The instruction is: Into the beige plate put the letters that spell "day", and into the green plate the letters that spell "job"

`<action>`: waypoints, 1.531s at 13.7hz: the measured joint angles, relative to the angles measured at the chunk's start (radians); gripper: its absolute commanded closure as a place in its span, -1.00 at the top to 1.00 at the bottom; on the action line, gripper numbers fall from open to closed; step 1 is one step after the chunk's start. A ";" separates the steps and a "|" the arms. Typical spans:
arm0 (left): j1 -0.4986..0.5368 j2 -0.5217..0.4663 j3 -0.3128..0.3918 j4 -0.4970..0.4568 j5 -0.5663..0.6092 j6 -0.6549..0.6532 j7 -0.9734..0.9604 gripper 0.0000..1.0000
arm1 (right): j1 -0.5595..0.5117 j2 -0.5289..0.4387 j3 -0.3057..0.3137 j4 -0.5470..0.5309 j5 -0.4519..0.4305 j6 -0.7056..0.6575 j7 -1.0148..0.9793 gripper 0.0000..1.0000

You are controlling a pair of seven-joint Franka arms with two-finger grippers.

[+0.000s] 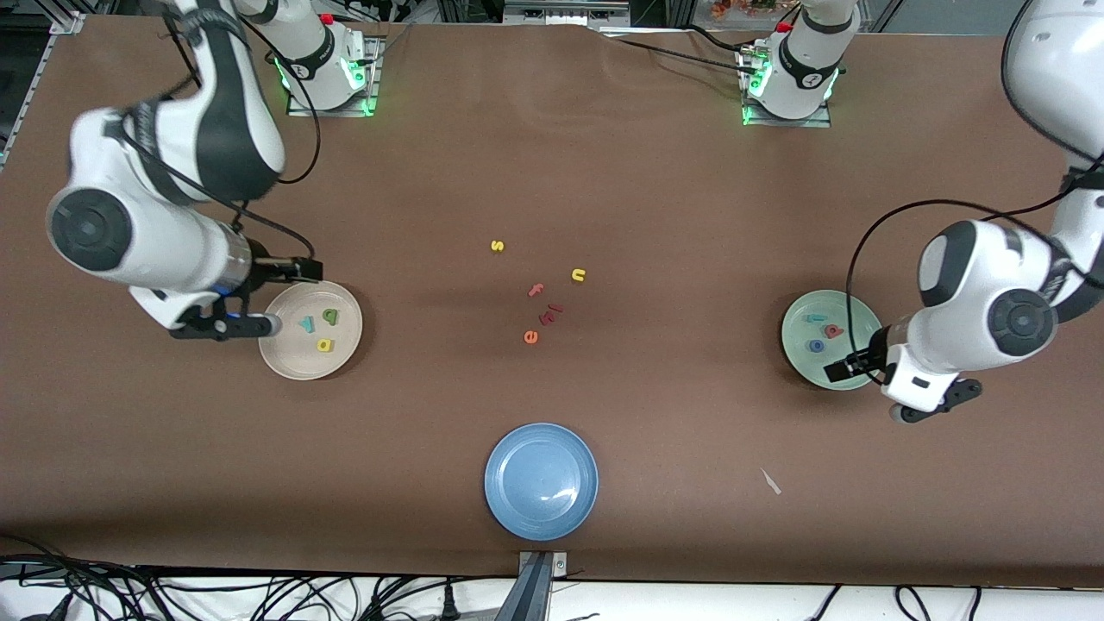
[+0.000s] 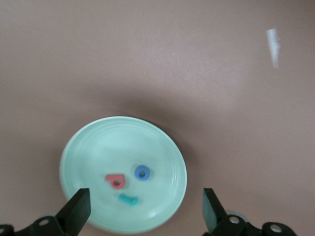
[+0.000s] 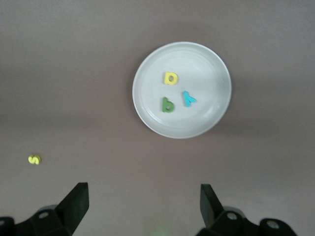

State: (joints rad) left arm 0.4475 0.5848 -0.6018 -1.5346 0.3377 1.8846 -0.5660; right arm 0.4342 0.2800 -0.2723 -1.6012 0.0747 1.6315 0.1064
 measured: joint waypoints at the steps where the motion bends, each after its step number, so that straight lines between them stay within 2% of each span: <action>1: -0.001 -0.012 -0.021 0.056 0.000 -0.081 0.031 0.99 | -0.060 -0.046 0.059 -0.041 -0.039 0.006 0.000 1.00; 4: -0.002 -0.043 -0.063 0.177 0.000 -0.217 0.122 1.00 | -0.249 -0.157 0.247 -0.157 -0.107 0.099 -0.001 1.00; 6: -0.003 -0.065 -0.083 0.200 0.000 -0.240 0.136 1.00 | -0.344 -0.217 0.311 -0.175 -0.103 0.112 0.000 1.00; 10: -0.018 -0.087 -0.104 0.238 0.000 -0.241 0.137 1.00 | -0.401 -0.325 0.304 -0.159 -0.060 0.073 -0.007 1.00; 17: -0.049 -0.121 -0.111 0.246 0.000 -0.247 0.143 1.00 | -0.377 -0.322 0.281 -0.154 -0.060 0.062 -0.064 1.00; 19: -0.114 -0.121 -0.080 0.246 0.000 -0.247 0.143 1.00 | -0.375 -0.314 0.279 -0.154 -0.060 0.062 -0.067 1.00; 21: -0.201 -0.121 -0.002 0.247 -0.002 -0.248 0.143 1.00 | -0.374 -0.307 0.279 -0.148 -0.060 0.062 -0.070 1.00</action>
State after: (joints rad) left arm 0.2467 0.4633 -0.6043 -1.2878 0.3355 1.6370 -0.4229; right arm 0.0602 -0.0271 0.0069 -1.7493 0.0145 1.6937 0.0365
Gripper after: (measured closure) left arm 0.000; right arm 0.000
